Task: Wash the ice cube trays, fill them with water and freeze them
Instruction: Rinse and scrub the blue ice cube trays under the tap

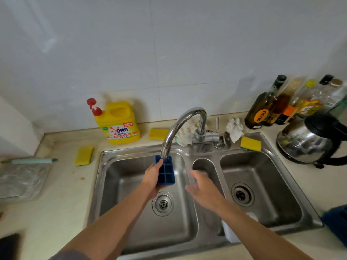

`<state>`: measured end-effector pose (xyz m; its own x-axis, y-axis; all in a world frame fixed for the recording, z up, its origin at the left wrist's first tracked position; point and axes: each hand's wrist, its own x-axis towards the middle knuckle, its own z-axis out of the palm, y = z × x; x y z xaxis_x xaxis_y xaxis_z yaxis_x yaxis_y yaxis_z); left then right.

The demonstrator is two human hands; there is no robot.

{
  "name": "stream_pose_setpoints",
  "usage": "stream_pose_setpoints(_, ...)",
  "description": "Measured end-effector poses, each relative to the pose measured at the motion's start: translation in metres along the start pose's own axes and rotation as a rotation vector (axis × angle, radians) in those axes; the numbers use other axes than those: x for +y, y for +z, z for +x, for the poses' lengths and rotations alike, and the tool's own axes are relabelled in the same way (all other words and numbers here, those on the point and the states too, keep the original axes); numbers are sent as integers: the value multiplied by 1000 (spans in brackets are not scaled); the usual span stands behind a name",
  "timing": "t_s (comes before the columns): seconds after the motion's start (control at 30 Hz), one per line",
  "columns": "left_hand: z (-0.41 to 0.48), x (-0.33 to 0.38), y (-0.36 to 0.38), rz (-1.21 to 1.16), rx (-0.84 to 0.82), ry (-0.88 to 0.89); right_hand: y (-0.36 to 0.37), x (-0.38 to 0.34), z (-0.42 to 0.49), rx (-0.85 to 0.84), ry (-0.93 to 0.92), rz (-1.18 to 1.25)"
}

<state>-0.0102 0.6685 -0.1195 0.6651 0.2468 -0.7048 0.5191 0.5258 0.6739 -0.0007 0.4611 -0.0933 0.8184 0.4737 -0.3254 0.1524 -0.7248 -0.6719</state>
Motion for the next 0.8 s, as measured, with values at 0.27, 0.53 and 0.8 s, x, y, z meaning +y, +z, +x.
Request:
stream_pose_setpoints(0.27,2,1,15,-152,-89,-39,15,-30,40,-54,240,493)
stream_pose_setpoints(0.53,15,13,2,26,-37,-150,-2,-32,66,8,190,432)
stream_pose_setpoints(0.8,19,8,-29,269,40,-91,13,-45,86,-24,208,444)
